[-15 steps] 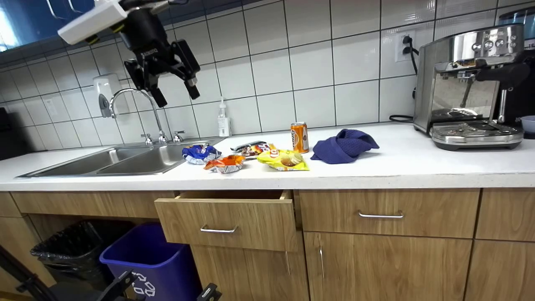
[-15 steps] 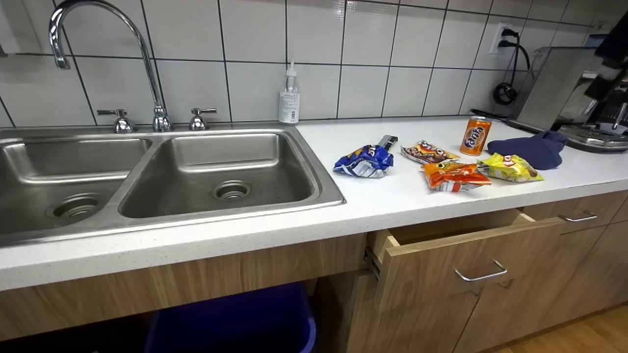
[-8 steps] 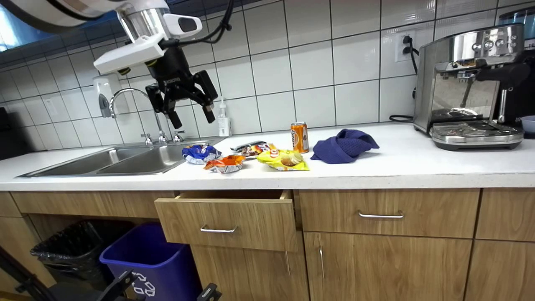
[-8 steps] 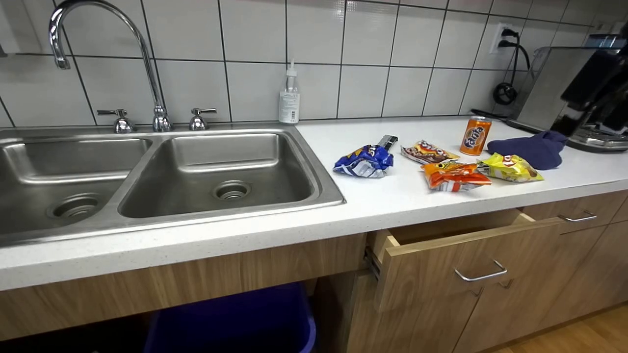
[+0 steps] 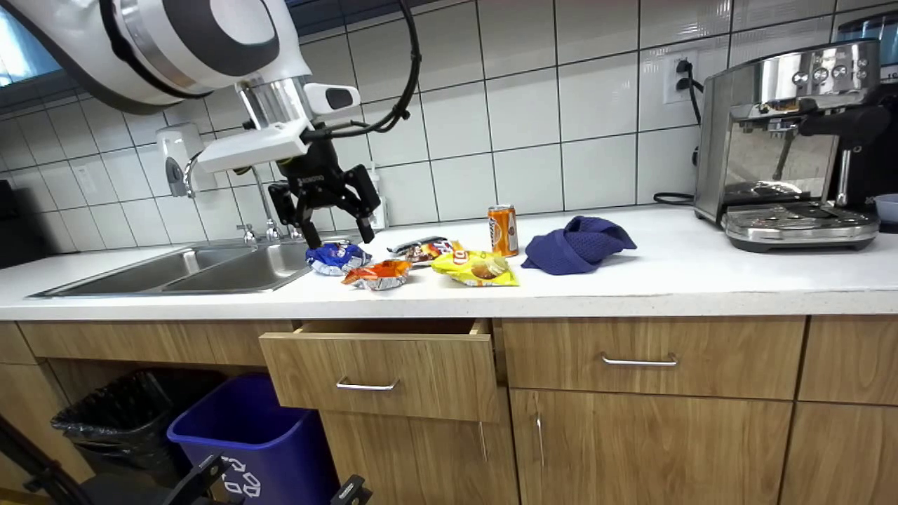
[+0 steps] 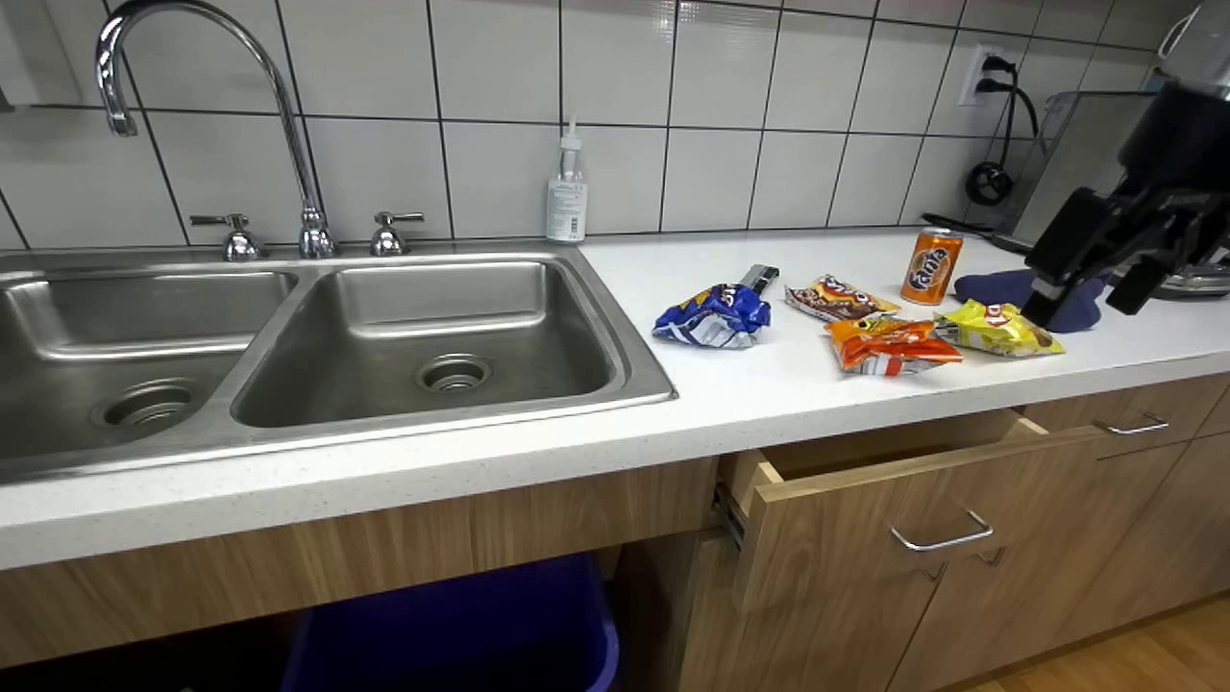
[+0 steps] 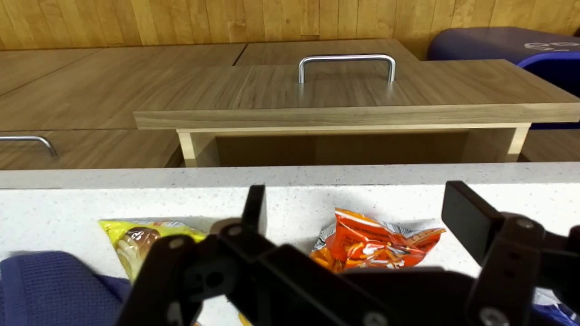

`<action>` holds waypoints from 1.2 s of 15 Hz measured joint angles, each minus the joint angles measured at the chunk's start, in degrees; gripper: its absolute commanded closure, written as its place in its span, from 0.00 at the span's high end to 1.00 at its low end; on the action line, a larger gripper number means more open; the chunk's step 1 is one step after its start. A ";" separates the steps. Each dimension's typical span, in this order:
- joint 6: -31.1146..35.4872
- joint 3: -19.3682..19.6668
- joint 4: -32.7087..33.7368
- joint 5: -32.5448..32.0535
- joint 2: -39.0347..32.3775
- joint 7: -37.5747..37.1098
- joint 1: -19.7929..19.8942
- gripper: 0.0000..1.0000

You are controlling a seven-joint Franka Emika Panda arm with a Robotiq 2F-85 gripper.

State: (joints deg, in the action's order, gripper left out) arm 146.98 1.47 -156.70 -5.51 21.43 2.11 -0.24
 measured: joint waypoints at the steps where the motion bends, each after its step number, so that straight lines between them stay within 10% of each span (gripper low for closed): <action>1: 0.87 -0.05 0.25 0.12 -1.42 0.00 -0.12 1.00; 18: 5.95 -0.19 8.79 -0.62 -20.83 -1.70 -0.35 1.00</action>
State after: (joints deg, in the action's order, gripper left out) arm 152.93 1.28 -147.91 -6.13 0.60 0.42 -0.59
